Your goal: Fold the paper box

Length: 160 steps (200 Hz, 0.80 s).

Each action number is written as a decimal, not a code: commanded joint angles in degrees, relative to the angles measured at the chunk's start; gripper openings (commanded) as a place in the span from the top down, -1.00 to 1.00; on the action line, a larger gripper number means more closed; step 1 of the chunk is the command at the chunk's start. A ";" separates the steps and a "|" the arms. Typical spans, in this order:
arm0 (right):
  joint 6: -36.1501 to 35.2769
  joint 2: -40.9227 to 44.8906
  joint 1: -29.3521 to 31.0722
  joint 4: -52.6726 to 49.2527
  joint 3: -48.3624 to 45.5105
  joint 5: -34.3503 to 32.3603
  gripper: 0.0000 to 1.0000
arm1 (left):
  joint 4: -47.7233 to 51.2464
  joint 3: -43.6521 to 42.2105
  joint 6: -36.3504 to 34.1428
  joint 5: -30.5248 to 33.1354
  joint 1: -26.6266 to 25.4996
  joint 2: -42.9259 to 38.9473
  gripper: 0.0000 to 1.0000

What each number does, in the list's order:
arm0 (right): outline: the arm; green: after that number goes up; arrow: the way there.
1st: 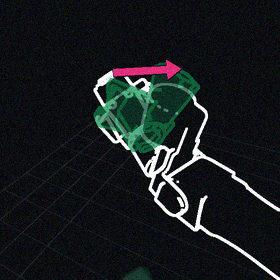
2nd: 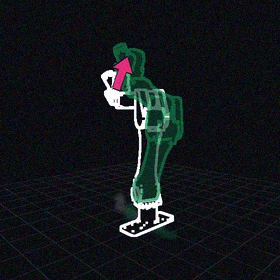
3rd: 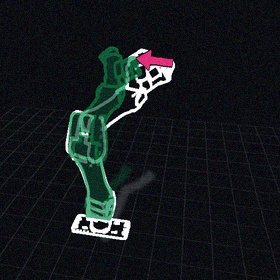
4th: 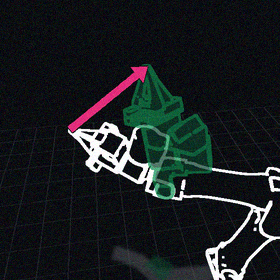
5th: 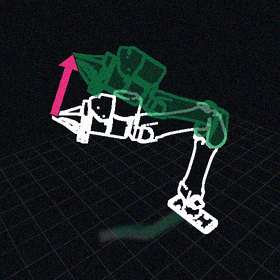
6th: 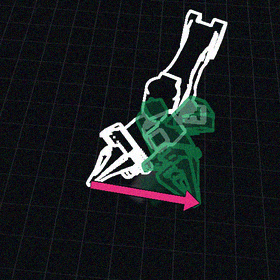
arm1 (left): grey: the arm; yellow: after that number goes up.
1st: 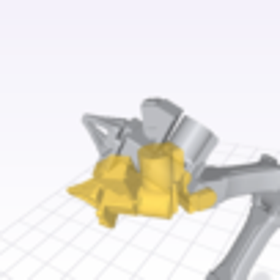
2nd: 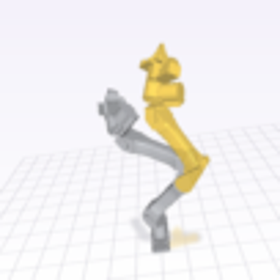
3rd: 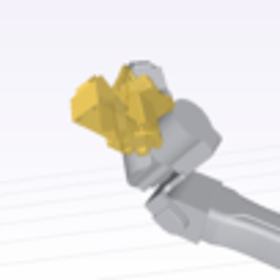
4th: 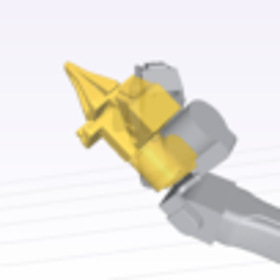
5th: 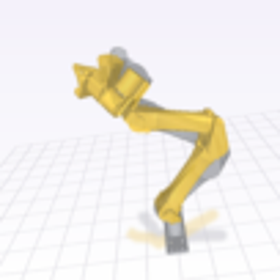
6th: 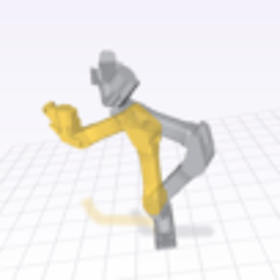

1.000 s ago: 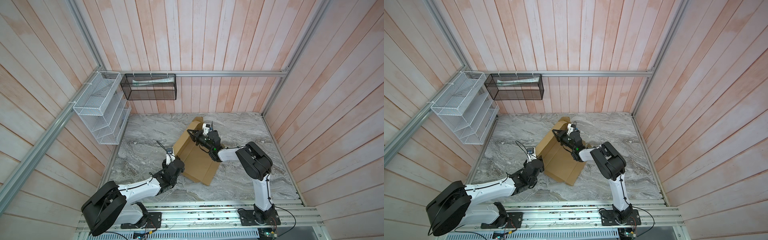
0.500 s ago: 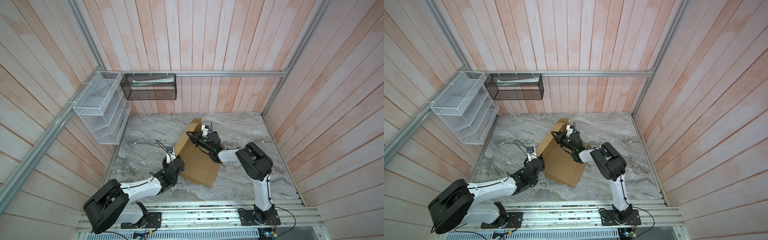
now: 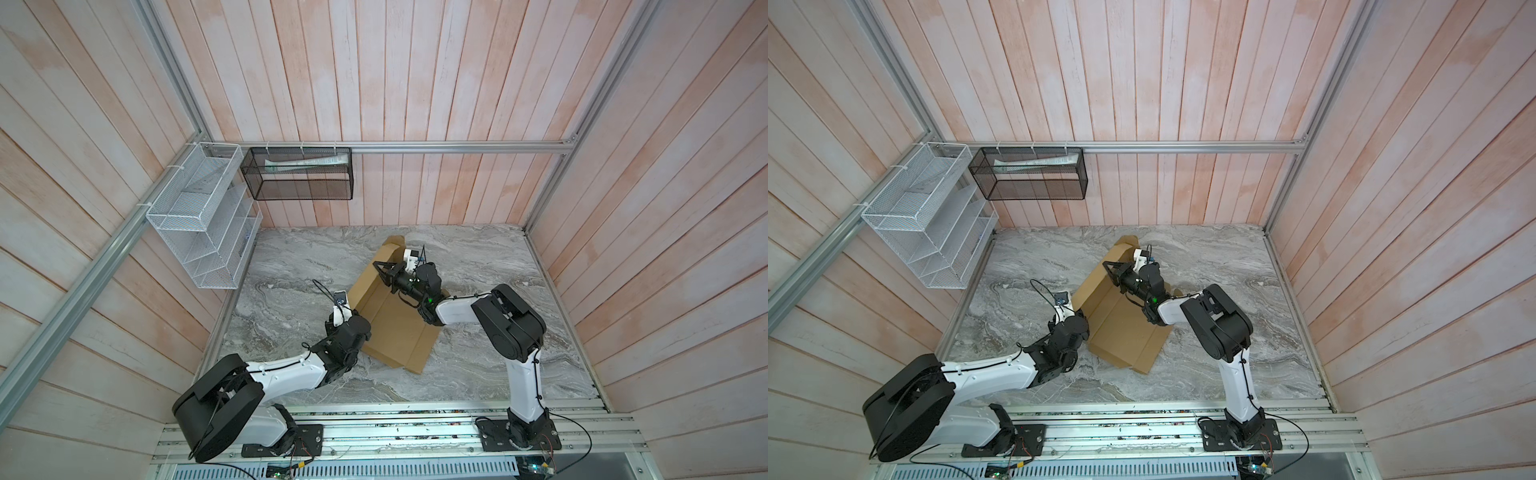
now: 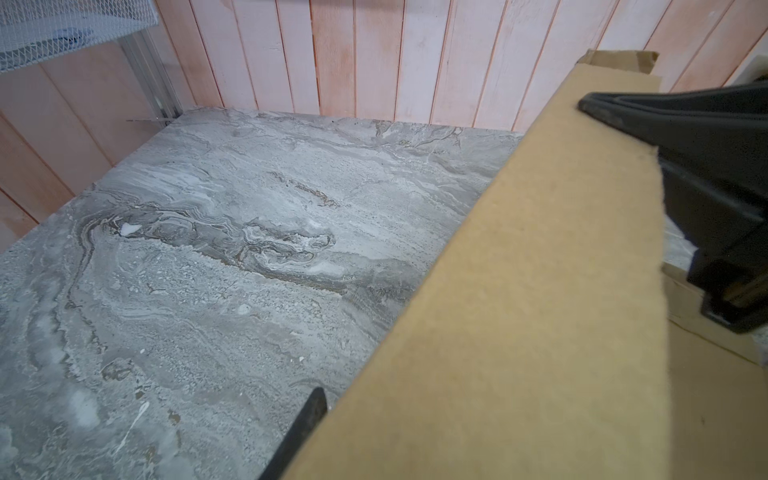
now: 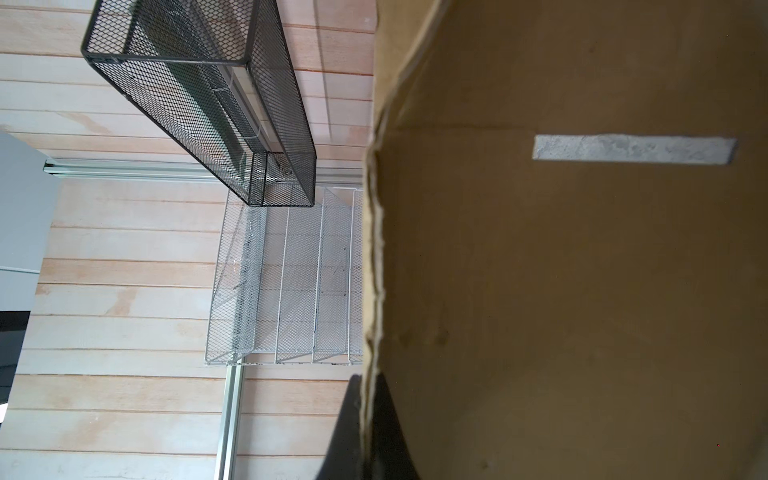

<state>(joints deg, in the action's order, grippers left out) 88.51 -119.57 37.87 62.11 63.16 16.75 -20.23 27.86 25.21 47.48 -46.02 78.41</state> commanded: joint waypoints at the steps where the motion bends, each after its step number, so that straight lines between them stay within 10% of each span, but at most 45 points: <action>1: 0.02 -0.31 1.31 -0.41 1.39 4.41 0.88 | -6.89 2.55 -5.06 1.00 0.49 1.19 0.53; 160: -4.71 5.91 0.98 -8.19 0.35 2.80 0.18 | -19.93 -0.36 -15.54 -6.44 5.63 3.61 1.00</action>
<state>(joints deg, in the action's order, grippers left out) 86.61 -117.51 38.59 56.47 64.66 19.99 -35.83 27.90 11.11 43.13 -40.97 82.08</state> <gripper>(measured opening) 0.395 0.374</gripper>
